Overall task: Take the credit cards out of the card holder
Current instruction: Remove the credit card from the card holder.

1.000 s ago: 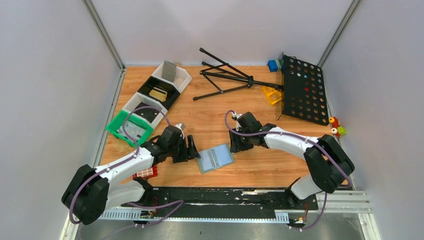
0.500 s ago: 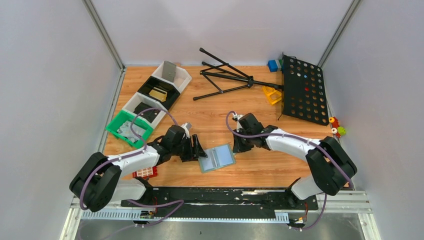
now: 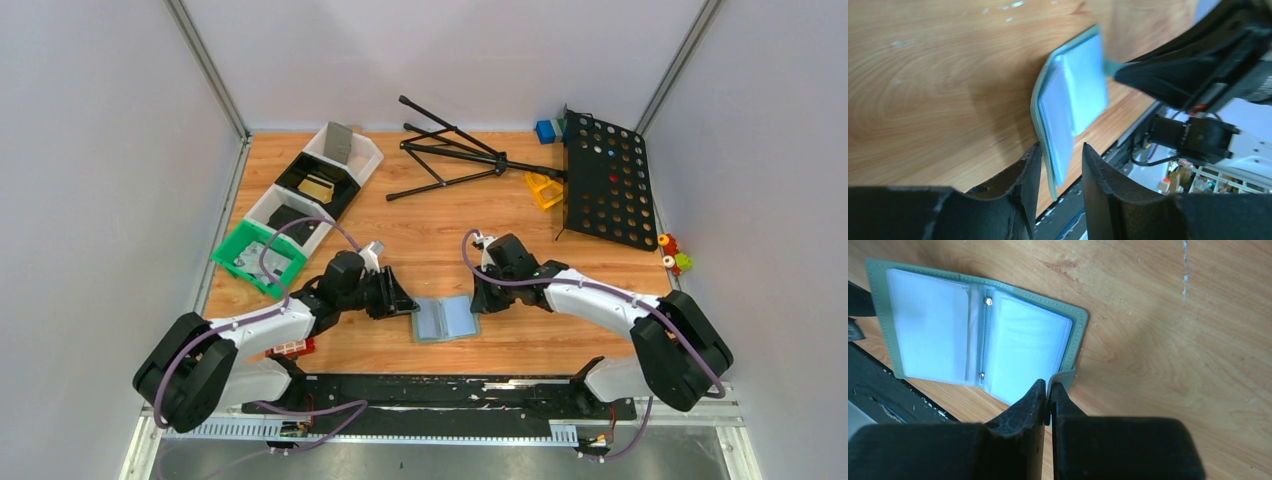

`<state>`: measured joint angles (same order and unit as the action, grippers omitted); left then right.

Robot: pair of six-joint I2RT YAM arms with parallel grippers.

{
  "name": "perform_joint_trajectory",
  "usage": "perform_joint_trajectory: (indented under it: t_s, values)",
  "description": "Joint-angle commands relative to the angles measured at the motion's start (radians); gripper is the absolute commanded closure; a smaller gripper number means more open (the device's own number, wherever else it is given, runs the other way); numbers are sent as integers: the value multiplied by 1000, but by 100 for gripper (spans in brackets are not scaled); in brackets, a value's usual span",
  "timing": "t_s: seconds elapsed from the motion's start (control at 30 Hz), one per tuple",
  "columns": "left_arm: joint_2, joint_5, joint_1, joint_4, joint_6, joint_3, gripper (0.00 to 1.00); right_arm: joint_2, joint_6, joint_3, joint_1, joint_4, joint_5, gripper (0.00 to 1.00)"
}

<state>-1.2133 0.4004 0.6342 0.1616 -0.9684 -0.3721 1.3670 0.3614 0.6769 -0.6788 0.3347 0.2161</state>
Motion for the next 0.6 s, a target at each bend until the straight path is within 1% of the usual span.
perform_joint_trajectory:
  t_s: [0.0,0.07,0.13,0.27,0.37,0.4,0.43,0.47,0.5,0.57]
  values:
    - [39,64,6,154,-75,21,59,-35,33,-16,-7,-44,57,100]
    - [29,81,6,221,-108,37,60,-43,42,-24,-8,-55,72,100]
    - [15,88,6,253,-120,46,61,-53,51,-33,-10,-66,83,100]
    - [-12,89,6,254,-108,41,65,-75,54,-37,-12,-60,78,100]
    - [-23,90,9,191,-67,9,71,-89,46,-32,-13,-42,70,99]
    - [-23,89,12,158,-52,-5,71,-95,38,-25,-12,-24,60,92]
    - [-20,85,14,127,-34,-19,72,-102,28,-16,-12,-6,47,83]
    - [-16,81,16,98,-19,-31,72,-110,20,-5,-12,17,30,67]
    - [-11,78,15,75,-8,-39,74,-123,14,3,-12,36,13,60]
    - [-1,68,15,45,6,-48,76,-157,8,12,-11,65,-10,51]
